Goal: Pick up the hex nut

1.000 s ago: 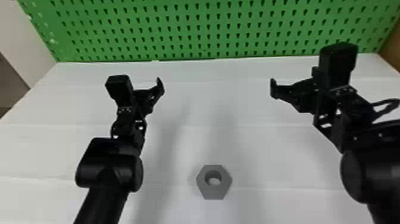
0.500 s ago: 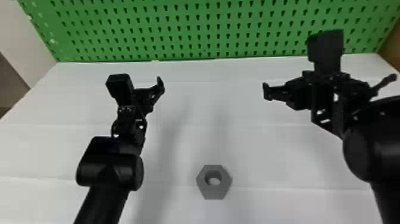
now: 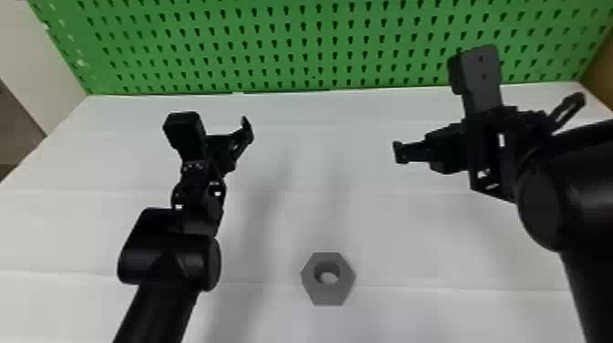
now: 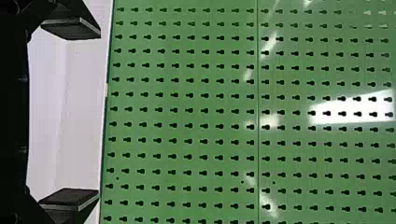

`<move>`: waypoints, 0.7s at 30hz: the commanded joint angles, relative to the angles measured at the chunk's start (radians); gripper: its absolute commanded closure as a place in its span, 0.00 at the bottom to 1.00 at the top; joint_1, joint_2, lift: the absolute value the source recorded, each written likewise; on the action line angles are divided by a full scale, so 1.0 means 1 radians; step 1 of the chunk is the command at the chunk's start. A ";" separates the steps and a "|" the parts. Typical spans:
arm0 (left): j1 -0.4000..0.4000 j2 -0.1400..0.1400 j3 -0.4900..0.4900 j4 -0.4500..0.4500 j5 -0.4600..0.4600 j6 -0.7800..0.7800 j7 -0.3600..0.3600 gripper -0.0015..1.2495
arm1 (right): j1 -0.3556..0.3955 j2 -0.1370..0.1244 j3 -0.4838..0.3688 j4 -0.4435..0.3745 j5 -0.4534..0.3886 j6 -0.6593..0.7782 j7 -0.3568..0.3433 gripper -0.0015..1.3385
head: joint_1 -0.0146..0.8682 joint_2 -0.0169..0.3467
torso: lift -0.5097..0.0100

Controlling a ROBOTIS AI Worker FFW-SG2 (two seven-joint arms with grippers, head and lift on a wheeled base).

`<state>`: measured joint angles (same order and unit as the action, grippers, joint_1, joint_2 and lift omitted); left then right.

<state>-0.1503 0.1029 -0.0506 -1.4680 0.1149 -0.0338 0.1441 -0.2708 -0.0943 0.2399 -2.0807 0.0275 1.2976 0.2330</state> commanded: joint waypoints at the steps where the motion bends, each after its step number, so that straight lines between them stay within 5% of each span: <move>1: 0.000 0.000 -0.002 0.000 0.000 0.000 0.000 0.07 | -0.041 -0.005 0.032 0.001 -0.015 0.094 0.002 0.09 | 0.91 0.49 | 0.83; 12: -0.003 0.001 -0.005 0.003 -0.003 0.000 0.000 0.07 | -0.099 0.010 0.062 0.016 -0.035 0.267 0.002 0.09 | 0.91 0.49 | 0.83; 21: -0.005 0.000 -0.006 0.008 -0.008 0.000 0.000 0.07 | -0.134 0.002 0.091 0.094 -0.112 0.275 0.002 0.09 | 0.91 0.49 | 0.83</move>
<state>-0.1549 0.1038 -0.0567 -1.4623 0.1098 -0.0338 0.1441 -0.3887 -0.0871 0.3142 -2.0285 -0.0445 1.5695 0.2346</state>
